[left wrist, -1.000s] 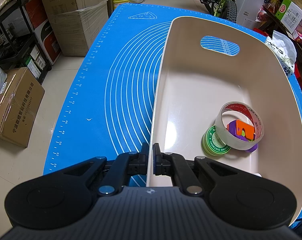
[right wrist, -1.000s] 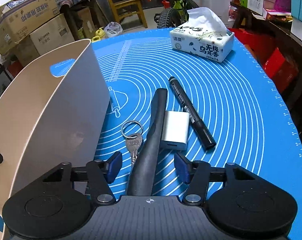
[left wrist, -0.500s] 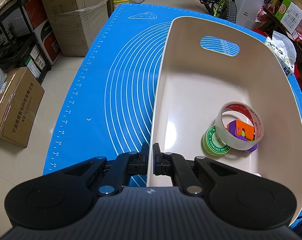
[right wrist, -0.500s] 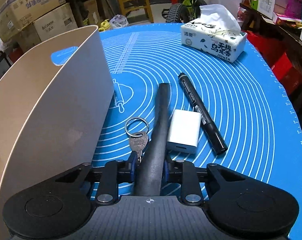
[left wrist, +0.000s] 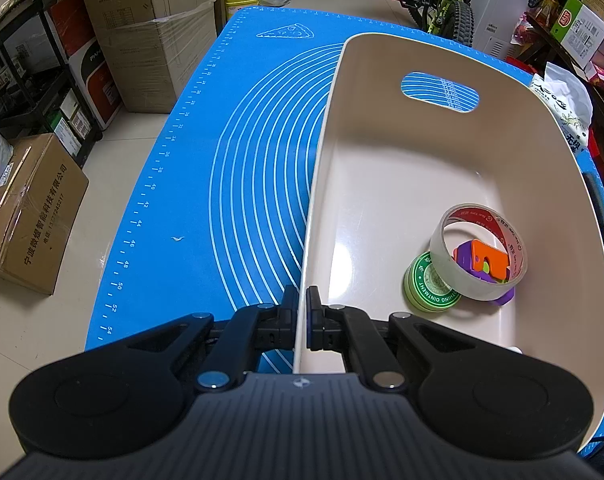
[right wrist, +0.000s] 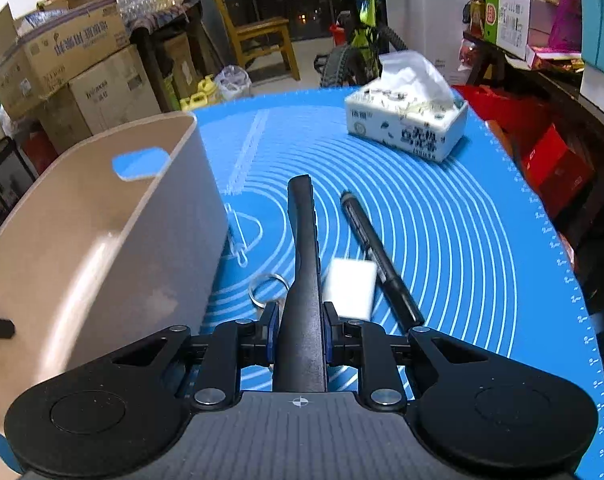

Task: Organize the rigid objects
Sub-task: 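Grasp the black remote control with the right gripper, then carry the remote into the basket and open the right gripper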

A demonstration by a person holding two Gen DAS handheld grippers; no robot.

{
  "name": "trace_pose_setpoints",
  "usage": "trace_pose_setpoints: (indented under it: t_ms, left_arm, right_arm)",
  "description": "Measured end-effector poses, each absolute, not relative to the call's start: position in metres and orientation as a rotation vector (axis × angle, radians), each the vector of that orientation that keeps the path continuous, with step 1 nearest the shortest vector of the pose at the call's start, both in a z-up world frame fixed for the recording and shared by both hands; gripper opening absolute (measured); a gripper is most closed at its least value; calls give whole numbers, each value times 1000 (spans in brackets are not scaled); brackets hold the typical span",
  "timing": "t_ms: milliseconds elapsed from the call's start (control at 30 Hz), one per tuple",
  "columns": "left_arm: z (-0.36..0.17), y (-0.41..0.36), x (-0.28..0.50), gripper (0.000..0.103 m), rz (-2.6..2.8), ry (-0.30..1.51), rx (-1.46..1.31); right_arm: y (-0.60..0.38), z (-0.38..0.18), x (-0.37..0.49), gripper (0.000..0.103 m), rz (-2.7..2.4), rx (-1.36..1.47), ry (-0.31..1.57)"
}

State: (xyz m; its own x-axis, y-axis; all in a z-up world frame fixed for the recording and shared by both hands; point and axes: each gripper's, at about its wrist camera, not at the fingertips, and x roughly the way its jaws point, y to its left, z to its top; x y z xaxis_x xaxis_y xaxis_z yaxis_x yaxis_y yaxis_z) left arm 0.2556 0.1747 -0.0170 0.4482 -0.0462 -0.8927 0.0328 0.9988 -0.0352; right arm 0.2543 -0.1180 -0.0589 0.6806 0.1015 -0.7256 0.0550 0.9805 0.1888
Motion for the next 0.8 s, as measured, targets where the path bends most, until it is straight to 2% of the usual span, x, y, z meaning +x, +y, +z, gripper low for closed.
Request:
trace_pose_setpoints:
  t_ms: [567,800]
  left_arm:
    - [-17,175,255,5,-50,1104,-13]
    - [-18,175,255,5,-50,1104,-10]
  right_arm:
    - [-92,32,256,31,119,184,615]
    - [-57,48,271,31,200,155,589]
